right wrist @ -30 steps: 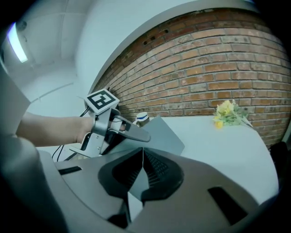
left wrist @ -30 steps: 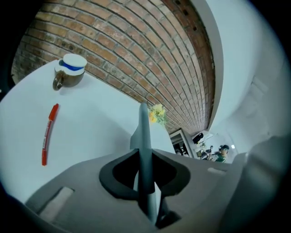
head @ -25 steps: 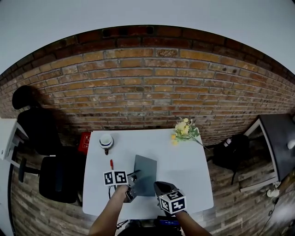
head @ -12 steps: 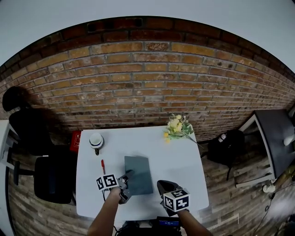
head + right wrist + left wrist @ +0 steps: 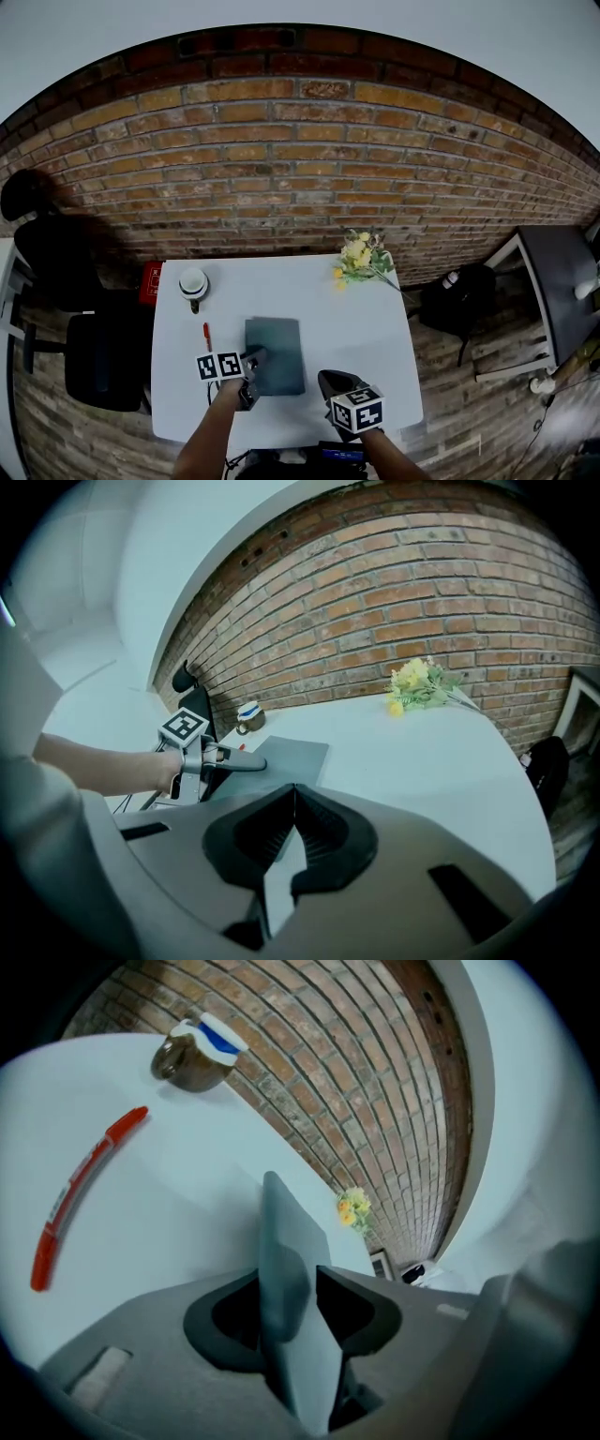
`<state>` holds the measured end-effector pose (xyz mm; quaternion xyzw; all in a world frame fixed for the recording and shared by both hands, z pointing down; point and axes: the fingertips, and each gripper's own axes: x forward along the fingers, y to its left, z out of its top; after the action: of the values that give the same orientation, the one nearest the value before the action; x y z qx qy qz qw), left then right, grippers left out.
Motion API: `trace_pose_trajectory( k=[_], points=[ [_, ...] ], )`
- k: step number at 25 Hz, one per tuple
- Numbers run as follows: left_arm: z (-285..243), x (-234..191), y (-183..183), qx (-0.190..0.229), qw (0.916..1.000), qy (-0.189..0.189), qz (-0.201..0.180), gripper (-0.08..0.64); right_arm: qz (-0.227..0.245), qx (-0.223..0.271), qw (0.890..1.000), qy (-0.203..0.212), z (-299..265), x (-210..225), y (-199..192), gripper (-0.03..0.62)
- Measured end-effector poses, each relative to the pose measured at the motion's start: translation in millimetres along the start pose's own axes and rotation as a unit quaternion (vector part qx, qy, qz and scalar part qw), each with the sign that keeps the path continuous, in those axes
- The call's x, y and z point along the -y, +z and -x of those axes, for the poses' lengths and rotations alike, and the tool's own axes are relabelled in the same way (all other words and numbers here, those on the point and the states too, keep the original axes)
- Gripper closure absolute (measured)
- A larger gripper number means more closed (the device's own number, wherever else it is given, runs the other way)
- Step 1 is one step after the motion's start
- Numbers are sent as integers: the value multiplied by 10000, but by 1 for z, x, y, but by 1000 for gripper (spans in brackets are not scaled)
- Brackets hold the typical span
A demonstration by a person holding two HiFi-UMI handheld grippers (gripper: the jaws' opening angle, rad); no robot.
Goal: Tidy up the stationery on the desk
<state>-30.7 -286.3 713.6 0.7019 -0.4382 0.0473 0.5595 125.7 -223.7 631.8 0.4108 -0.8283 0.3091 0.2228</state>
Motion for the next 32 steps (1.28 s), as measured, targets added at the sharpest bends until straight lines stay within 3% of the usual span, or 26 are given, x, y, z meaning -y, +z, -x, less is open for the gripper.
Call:
trace_pose_trajectory(
  k=[4, 8, 11, 14, 16, 19, 20, 22, 23, 29, 32],
  points=[
    [0, -5, -1, -591, 9890, 754, -1130, 329, 99, -46, 9999, -41, -1, 0, -3, 580],
    [2, -11, -12, -980, 9810, 917, -1404, 299, 97, -17, 9999, -49, -1, -1, -1, 580],
    [16, -21, -1, -595, 9728, 1469, -1692, 299, 134, 12, 9999, -49, 0, -3, 1, 580],
    [34, -14, 15, -32, 9487, 1883, -2541, 300, 182, 56, 9998, -86, 1, -4, 4, 580],
    [42, 2, 15, 170, 9411, 1676, -2932, 300, 254, 100, 9996, -96, 2, -6, 6, 580],
    [59, 34, 10, 647, 9389, 1026, -3222, 317, 525, 278, 9981, 156, 4, -17, 14, 580],
    [67, 47, 8, 867, 9371, 773, -3290, 354, 632, 336, 9969, 314, 6, -23, 16, 580],
    [84, 68, 5, 1288, 9313, 354, -3389, 505, 822, 414, 9942, 565, 8, -32, 21, 580],
    [91, 77, 3, 1429, 9284, 202, -3426, 520, 898, 449, 9929, 644, 9, -36, 24, 581],
    [127, 128, -24, 1932, 9076, -968, -3599, 538, 1088, 512, 9886, 910, 10, -52, 33, 583],
    [133, 141, -32, 1995, 9024, -1143, -3645, 538, 1140, 534, 9869, 1010, 12, -59, 34, 583]
  ],
)
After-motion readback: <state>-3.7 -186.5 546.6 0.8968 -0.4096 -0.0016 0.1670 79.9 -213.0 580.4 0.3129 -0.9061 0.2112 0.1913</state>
